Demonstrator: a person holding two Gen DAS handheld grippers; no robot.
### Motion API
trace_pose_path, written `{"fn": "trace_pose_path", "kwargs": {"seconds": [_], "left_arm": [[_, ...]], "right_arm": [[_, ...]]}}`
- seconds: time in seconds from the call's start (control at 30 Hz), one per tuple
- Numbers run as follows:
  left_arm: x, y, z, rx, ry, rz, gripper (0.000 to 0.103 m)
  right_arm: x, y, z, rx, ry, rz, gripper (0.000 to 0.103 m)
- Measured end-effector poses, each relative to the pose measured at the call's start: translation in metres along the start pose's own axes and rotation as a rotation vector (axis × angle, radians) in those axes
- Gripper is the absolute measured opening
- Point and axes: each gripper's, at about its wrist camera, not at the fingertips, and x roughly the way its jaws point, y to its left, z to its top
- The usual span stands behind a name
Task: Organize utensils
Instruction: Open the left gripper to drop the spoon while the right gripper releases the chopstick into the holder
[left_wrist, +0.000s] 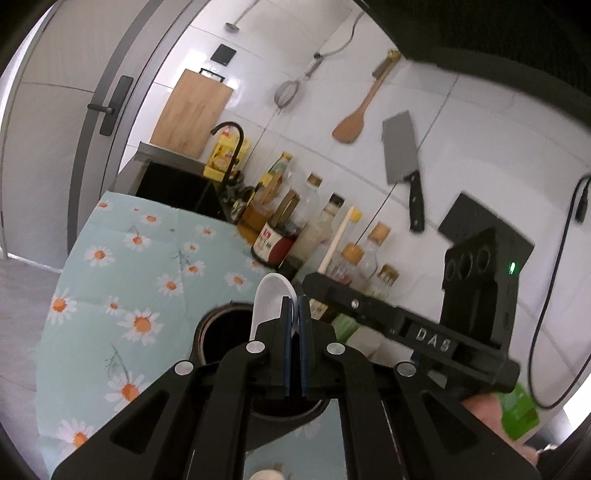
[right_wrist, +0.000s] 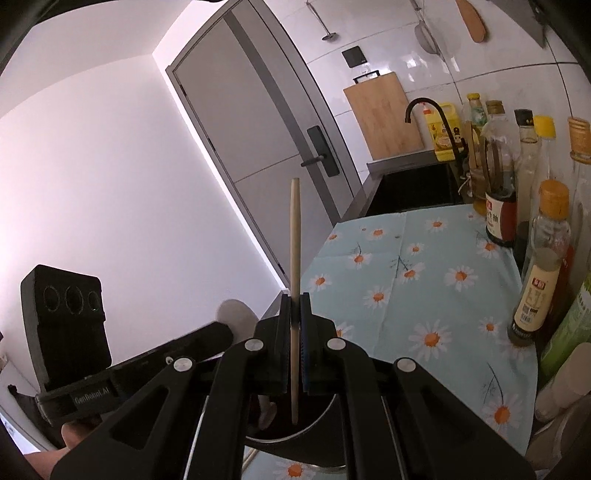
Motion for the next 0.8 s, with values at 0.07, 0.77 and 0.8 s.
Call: {"fn": "trace_pose_path", "kwargs": {"seconds": [0.07, 0.77, 0.8], "left_arm": [[0.000, -0.005, -0.002, 0.024, 0.019, 0.017, 0.003], [-0.011, -0.011, -0.008, 0.026, 0.045, 0.081, 0.008], [-0.012, -0.012, -0.008, 0.026, 0.046, 0.081, 0.008]], "right_arm": [[0.000, 0.001, -0.002, 0.004, 0.014, 0.005, 0.014], [-0.034, 0.006, 0.004, 0.029, -0.035, -0.003, 0.029], [-0.036, 0.006, 0.005, 0.032, -0.040, 0.001, 0.030]]}}
